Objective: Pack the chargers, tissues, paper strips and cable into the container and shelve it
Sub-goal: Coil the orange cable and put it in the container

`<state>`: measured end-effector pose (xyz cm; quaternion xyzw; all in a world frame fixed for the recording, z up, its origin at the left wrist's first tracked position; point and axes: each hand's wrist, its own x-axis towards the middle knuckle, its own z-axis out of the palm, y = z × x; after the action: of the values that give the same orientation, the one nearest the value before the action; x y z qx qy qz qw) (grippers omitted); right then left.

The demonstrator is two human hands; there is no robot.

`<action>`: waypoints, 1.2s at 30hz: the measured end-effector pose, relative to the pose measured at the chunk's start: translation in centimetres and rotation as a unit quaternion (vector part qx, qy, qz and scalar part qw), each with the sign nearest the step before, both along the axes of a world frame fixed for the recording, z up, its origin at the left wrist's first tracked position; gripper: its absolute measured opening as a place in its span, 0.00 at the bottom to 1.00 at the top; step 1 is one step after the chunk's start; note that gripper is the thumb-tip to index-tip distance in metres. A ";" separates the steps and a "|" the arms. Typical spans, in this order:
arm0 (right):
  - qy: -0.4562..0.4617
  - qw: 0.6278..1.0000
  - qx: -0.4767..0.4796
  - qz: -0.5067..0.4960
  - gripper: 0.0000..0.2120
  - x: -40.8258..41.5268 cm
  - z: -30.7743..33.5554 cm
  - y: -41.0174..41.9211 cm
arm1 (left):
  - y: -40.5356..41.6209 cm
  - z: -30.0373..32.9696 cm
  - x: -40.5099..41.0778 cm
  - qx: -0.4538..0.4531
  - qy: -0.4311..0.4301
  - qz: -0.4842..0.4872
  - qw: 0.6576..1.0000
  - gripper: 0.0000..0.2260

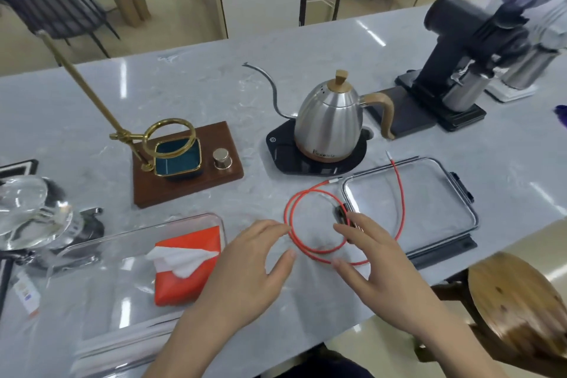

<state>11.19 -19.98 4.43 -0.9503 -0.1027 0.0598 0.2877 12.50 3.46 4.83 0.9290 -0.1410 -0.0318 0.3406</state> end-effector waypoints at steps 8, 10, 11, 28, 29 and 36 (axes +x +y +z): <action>-0.013 0.999 -0.009 0.040 0.20 1.3 -3.1 -3.2 | -3.9 -3.5 0.2 0.022 0.040 0.058 0.997 0.17; -0.027 0.998 -0.014 0.063 0.19 1.6 -3.9 -3.5 | -4.4 -4.2 0.1 0.028 0.051 0.072 0.996 0.18; -0.033 0.997 -0.016 0.074 0.19 1.8 -4.2 -3.7 | -4.7 -4.6 0.0 0.032 0.055 0.077 0.995 0.18; -0.113 0.971 -0.026 0.211 0.10 5.2 -8.3 -3.5 | -8.8 -7.4 -1.4 0.021 0.031 0.199 0.979 0.14; -0.115 0.970 -0.026 0.213 0.10 5.3 -8.4 -3.4 | -8.9 -7.4 -1.4 0.018 0.028 0.203 0.979 0.14; -0.121 0.964 -0.029 0.234 0.08 5.5 -9.0 -2.7 | -9.2 -7.6 -2.1 0.020 0.010 0.222 0.975 0.16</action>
<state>16.68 -22.64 -4.58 -0.9079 -0.3543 0.0133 0.2235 10.39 -5.69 -2.80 0.9433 0.0732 0.0325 0.3221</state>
